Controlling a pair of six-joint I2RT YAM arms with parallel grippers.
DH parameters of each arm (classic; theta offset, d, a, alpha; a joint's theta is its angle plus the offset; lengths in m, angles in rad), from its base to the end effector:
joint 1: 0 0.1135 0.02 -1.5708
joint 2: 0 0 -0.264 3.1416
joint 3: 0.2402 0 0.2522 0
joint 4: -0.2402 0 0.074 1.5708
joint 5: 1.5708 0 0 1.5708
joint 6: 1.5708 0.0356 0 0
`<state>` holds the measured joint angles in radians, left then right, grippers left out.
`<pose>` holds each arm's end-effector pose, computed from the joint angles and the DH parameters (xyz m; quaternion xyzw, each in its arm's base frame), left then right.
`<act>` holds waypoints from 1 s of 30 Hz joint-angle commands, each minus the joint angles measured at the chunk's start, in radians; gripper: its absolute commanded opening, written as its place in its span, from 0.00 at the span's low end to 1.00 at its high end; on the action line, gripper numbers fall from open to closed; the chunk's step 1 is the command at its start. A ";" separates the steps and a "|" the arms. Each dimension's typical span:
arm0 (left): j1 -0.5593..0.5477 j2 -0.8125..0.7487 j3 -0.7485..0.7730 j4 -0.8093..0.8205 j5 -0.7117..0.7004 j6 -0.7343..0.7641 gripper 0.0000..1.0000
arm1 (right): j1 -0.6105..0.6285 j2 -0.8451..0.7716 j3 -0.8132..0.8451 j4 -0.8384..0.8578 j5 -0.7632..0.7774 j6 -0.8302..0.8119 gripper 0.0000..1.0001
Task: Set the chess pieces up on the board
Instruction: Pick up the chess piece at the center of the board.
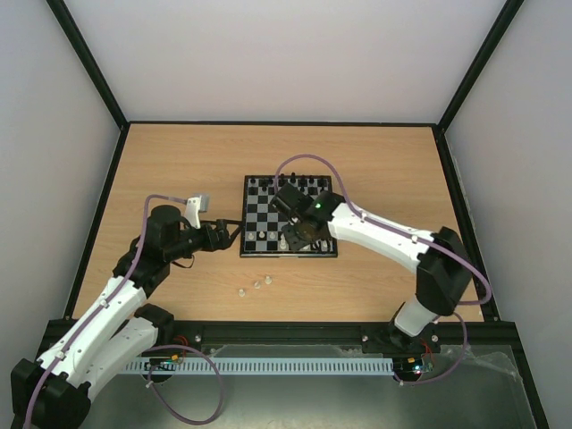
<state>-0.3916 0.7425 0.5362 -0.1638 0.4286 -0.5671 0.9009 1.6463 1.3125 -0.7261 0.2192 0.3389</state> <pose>0.1577 -0.0811 0.2621 0.0490 0.8137 -0.4103 0.4089 0.2198 0.2650 0.2583 -0.2401 0.9317 0.0598 0.2659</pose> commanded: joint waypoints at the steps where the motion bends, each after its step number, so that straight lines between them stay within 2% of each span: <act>1: 0.006 0.004 0.025 -0.014 -0.029 -0.003 0.99 | 0.084 -0.095 -0.082 0.029 -0.038 0.033 0.37; 5: 0.007 -0.008 0.037 -0.037 -0.043 -0.009 0.99 | 0.190 -0.114 -0.143 0.103 -0.066 0.070 0.43; 9: 0.007 -0.042 0.038 -0.056 -0.059 -0.032 0.99 | 0.238 -0.086 -0.177 0.181 -0.114 0.086 0.44; 22: 0.007 -0.138 0.040 -0.130 -0.094 -0.051 0.99 | 0.252 0.094 -0.134 0.240 -0.133 0.077 0.43; 30: 0.007 -0.141 0.036 -0.127 -0.095 -0.051 0.99 | 0.252 0.148 -0.114 0.252 -0.141 0.074 0.34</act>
<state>-0.3912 0.6086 0.5453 -0.2764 0.3378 -0.6125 1.1458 1.7687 1.1584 -0.4656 0.0826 0.4110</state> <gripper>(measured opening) 0.988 0.363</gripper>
